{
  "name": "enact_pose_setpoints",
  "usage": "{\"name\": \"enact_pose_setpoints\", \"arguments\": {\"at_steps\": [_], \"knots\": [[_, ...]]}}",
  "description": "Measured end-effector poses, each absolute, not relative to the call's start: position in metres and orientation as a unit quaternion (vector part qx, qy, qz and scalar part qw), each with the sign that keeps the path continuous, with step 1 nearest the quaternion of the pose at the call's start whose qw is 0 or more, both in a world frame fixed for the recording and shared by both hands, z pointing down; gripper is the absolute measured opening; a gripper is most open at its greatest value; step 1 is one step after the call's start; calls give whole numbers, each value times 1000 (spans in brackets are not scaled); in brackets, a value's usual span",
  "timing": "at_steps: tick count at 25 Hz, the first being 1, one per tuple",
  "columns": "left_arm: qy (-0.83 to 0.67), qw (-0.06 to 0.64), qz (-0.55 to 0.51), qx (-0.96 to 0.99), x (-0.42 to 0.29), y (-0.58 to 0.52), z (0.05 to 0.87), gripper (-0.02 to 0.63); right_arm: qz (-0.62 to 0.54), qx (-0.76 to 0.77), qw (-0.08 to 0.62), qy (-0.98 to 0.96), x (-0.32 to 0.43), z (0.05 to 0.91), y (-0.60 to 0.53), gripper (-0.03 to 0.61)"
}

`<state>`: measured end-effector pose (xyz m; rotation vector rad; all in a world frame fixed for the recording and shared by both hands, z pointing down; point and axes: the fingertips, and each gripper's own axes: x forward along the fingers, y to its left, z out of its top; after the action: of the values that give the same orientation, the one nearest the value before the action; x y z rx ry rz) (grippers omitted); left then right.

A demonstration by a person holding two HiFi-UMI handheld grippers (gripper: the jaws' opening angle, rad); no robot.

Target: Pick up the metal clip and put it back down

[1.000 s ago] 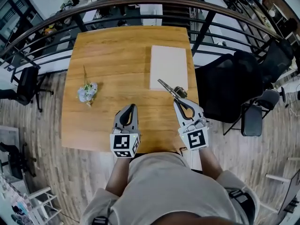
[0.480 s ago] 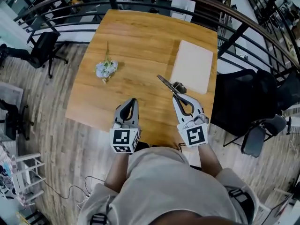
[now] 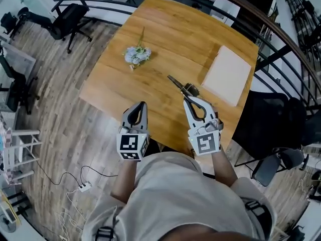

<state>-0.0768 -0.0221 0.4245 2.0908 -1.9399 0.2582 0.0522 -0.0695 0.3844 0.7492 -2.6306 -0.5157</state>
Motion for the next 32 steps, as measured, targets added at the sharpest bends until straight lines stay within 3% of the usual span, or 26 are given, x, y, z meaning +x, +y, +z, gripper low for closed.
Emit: {"name": "enact_pose_setpoints", "arguments": {"at_steps": [32], "knots": [[-697,268,97,658,-249,27,555,25,-173,158,297,-926,-138,513,-48,37]]}}
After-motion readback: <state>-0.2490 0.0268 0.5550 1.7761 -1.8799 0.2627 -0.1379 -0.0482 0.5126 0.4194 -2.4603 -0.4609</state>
